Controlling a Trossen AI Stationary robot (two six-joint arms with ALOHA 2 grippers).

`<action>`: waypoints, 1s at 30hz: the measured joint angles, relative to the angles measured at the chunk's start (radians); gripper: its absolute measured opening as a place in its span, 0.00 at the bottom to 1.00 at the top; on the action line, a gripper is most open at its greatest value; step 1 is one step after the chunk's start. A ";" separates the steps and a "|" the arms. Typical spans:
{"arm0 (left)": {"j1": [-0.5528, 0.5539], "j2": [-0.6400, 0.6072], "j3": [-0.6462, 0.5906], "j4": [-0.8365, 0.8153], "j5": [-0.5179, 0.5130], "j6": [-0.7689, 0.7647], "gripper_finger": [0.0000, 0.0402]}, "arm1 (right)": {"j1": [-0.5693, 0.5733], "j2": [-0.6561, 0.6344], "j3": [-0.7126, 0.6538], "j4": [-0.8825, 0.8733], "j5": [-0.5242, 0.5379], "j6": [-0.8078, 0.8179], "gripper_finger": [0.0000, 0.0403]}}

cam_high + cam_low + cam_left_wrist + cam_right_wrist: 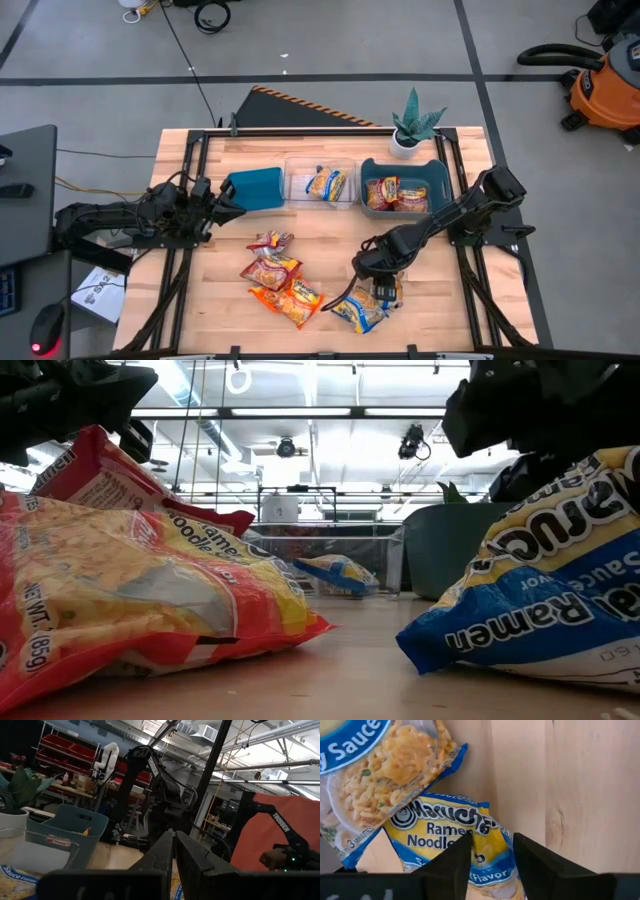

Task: Sort Maruchan noodles
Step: Put the right blue noddle pack into the transparent bin

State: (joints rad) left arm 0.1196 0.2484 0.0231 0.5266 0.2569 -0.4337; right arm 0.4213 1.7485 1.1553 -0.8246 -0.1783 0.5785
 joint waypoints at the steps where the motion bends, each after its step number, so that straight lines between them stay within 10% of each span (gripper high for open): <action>1: 0.000 0.000 0.000 0.000 0.000 0.000 0.07 | -0.001 0.000 0.000 0.001 0.000 -0.003 0.36; 20: 0.000 0.000 0.000 0.000 0.000 0.000 0.07 | -0.100 0.000 0.051 -0.163 0.046 -0.058 0.03; 30: 0.000 0.000 0.000 0.000 0.000 0.000 0.07 | -0.128 0.000 0.176 -0.165 0.150 -0.167 0.04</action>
State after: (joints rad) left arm 0.1196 0.2483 0.0231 0.5262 0.2567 -0.4339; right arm 0.2934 1.7481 1.3312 -0.9894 -0.0280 0.4111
